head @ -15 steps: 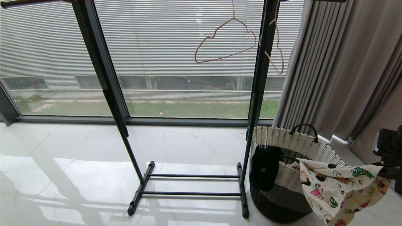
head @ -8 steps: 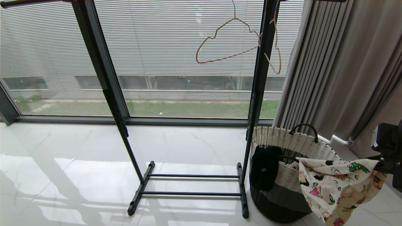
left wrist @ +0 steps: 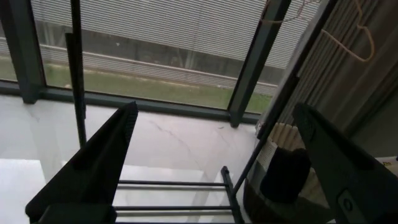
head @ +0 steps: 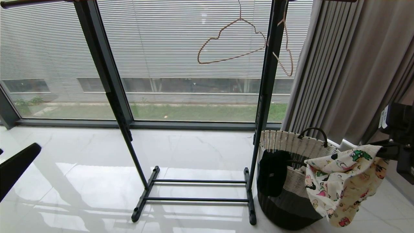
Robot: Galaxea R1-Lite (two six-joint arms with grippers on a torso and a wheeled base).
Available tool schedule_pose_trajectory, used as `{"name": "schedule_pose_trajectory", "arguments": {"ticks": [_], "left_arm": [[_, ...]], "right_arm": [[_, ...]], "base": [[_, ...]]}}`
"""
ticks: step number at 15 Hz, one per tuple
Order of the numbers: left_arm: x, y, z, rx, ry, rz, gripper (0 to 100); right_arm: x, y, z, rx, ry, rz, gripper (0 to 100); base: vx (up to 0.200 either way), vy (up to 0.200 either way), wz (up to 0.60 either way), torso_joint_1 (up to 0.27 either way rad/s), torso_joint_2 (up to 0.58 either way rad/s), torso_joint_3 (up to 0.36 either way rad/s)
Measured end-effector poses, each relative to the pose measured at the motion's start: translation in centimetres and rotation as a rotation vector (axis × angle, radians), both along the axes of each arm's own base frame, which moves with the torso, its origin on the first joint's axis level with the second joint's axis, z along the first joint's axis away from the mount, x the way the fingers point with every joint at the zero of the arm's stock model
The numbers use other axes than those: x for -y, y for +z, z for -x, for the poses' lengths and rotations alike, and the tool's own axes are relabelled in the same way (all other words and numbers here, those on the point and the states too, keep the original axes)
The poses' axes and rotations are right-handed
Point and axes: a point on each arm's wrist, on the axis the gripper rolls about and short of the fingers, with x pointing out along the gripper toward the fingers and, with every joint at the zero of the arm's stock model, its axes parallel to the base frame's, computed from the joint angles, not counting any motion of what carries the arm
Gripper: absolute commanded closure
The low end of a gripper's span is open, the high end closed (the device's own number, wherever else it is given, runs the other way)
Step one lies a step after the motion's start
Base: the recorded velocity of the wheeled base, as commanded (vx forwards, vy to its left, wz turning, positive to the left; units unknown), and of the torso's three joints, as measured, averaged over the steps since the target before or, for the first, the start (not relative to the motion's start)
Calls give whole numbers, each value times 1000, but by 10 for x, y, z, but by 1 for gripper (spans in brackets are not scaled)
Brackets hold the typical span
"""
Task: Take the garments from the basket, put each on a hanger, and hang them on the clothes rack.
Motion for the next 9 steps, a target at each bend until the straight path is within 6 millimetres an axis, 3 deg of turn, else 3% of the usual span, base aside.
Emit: {"name": "schedule_pose_trajectory", "arguments": {"ticks": [2,4,6,9], "left_arm": [[27,6,-47,-59,-93,39,0],[68,-4,-79,-135,-182,49,0],[116,-24,-93,-217,-306,16,0],[190,-59,-91,-309,-494,-73,0]], "right_arm": [[-7,8,1,30,41,-7,100],[-12,14,3,51,70,-14,100],[-13,17,3,59,77,-18,100],[-15,18,7,68,98,-20,100]], "base": [[0,0,0,0,0,0],[0,0,0,0,0,0],[0,0,0,0,0,0],[0,0,0,0,0,0]]}}
